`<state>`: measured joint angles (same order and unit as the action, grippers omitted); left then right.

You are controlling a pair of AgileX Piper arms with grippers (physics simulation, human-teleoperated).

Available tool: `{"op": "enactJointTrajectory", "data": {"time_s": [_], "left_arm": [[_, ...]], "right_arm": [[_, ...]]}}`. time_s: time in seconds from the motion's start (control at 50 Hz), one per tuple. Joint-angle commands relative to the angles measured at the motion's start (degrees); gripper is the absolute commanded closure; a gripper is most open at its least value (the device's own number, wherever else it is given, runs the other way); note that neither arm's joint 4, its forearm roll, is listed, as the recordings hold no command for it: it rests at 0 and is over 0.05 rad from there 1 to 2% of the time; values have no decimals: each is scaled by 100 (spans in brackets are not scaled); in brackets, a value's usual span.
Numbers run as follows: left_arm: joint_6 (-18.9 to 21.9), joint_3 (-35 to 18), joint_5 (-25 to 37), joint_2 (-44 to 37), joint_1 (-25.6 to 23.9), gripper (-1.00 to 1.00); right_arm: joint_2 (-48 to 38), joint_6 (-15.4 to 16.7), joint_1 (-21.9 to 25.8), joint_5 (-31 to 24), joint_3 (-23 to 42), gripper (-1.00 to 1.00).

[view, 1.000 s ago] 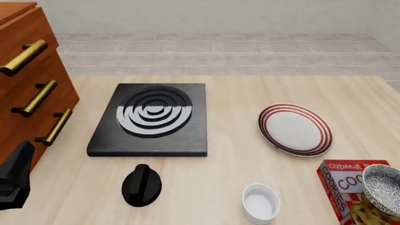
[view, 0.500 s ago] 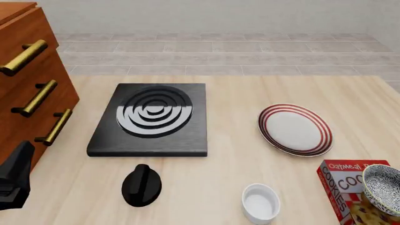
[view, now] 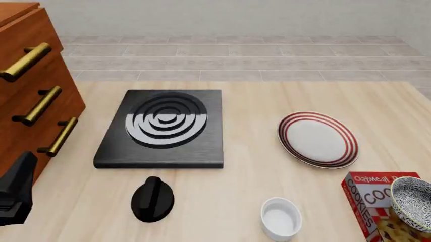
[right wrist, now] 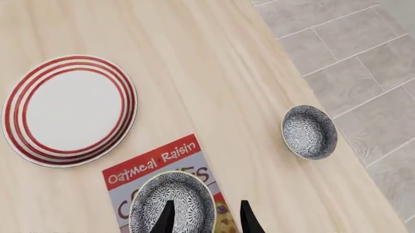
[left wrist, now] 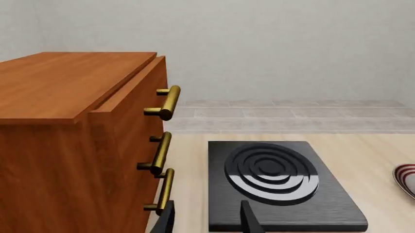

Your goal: Pick the akita bowl on the cookies box and place it on the plate.

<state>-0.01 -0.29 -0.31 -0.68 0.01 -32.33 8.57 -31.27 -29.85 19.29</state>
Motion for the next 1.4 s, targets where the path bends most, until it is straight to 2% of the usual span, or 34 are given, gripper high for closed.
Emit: {"op": "enactJointTrajectory", "data": {"time_s": [0.02,0.7,1.4], "left_arm": [[1,0,0,-1,-1,-100],[1,0,0,1,-1,-100],[0,0,0,1,-1,-100]], "right_arm": [[-63,-25,-10,112,-133,-100],[-279,-87,-75,572,-515,-100],[-824,-216,-22,1393,-995,-100]]}}
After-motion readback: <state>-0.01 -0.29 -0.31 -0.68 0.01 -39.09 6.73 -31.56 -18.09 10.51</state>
